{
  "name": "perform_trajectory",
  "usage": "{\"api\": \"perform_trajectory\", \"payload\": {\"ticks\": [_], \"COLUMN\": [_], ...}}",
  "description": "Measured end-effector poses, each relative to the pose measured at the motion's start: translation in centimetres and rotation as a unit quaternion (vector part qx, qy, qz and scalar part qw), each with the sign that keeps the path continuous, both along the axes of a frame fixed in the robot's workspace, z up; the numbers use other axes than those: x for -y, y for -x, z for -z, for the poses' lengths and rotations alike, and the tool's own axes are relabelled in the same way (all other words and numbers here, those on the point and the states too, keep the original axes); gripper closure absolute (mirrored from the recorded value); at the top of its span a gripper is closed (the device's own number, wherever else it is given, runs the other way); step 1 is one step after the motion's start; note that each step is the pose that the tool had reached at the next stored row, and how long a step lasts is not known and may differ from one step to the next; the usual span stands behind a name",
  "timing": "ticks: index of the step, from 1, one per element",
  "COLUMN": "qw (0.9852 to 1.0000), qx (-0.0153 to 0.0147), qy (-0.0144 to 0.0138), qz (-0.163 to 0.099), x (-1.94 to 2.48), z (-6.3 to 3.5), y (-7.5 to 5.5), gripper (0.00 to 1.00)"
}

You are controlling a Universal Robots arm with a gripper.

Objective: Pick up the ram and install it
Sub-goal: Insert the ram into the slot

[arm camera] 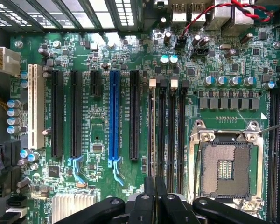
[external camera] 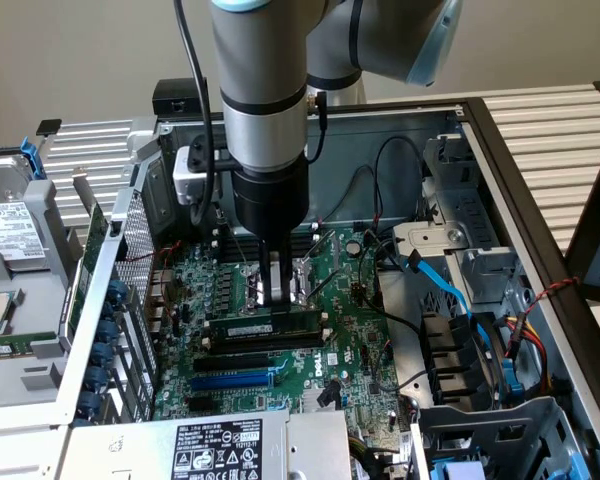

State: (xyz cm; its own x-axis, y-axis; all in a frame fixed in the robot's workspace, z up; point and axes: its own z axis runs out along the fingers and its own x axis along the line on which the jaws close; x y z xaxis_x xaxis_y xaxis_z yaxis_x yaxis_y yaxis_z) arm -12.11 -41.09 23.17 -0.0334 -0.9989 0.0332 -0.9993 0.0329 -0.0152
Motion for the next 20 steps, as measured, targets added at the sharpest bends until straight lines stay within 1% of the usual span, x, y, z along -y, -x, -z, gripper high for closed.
{"api": "perform_trajectory", "payload": {"ticks": [13, 20], "qw": [1.0000, 1.0000], "qx": [0.0001, 0.0009], "qy": [0.0001, 0.0000], "qz": [0.002, 0.002], "x": [0.07, 0.18], "z": [0.02, 0.02], "y": [0.02, 0.02], "gripper": [0.87, 0.87]}}
